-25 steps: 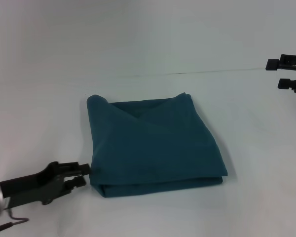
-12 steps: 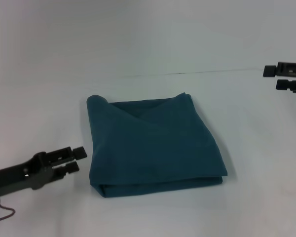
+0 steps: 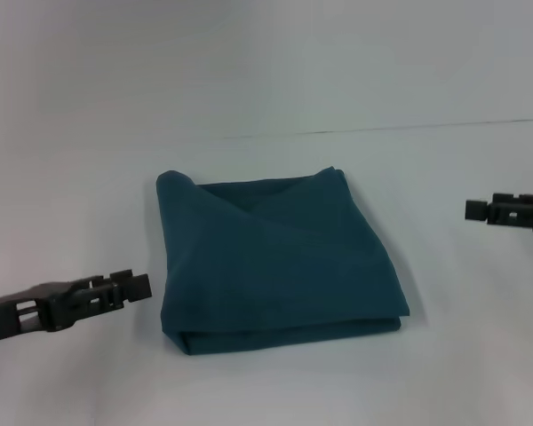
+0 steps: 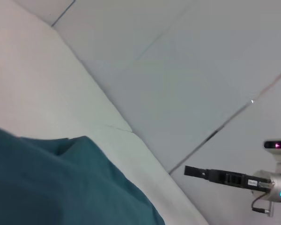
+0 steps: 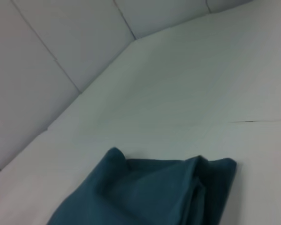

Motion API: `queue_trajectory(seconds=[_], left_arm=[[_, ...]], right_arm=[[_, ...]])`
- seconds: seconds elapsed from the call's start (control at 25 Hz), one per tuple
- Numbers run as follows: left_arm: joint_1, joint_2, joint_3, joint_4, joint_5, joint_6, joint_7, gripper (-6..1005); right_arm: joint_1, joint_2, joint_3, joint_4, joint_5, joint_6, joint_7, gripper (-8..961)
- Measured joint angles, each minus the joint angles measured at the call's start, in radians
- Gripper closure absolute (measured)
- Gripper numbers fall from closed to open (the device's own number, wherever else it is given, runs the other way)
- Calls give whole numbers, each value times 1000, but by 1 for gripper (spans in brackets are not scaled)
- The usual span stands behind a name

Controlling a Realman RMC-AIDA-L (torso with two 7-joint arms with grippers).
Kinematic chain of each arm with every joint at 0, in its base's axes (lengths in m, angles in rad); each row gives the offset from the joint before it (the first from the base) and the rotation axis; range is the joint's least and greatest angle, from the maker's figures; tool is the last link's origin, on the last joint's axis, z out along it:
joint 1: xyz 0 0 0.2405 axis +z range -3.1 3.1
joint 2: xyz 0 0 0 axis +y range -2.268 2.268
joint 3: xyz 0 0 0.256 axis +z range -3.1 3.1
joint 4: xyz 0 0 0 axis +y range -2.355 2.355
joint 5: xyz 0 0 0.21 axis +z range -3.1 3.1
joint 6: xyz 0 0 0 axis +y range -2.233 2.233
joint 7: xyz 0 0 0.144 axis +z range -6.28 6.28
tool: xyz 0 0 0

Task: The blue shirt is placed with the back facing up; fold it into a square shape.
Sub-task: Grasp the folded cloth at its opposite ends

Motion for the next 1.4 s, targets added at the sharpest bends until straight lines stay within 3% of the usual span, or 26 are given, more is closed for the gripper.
queue_trajectory(seconds=[0.08, 0.24, 0.52, 0.8, 1.4], left_arm=[[-11, 4, 12, 0, 5, -2, 12, 325], [-38, 15, 65, 10, 36, 14, 32, 324], [-62, 20, 156, 61, 69, 34, 64, 330], [-121, 34, 175, 60, 152, 59, 57, 329], [-137, 33, 219, 62, 163, 59, 47, 325]], right_arm=[[-11, 26, -3, -30, 0, 2, -15, 38], [-2, 51, -60, -41, -4, -32, -66, 38], [37, 67, -237, -41, -9, -72, -91, 38], [55, 93, -261, -37, -9, -122, -129, 38], [61, 96, -297, -30, -16, -150, -131, 38]])
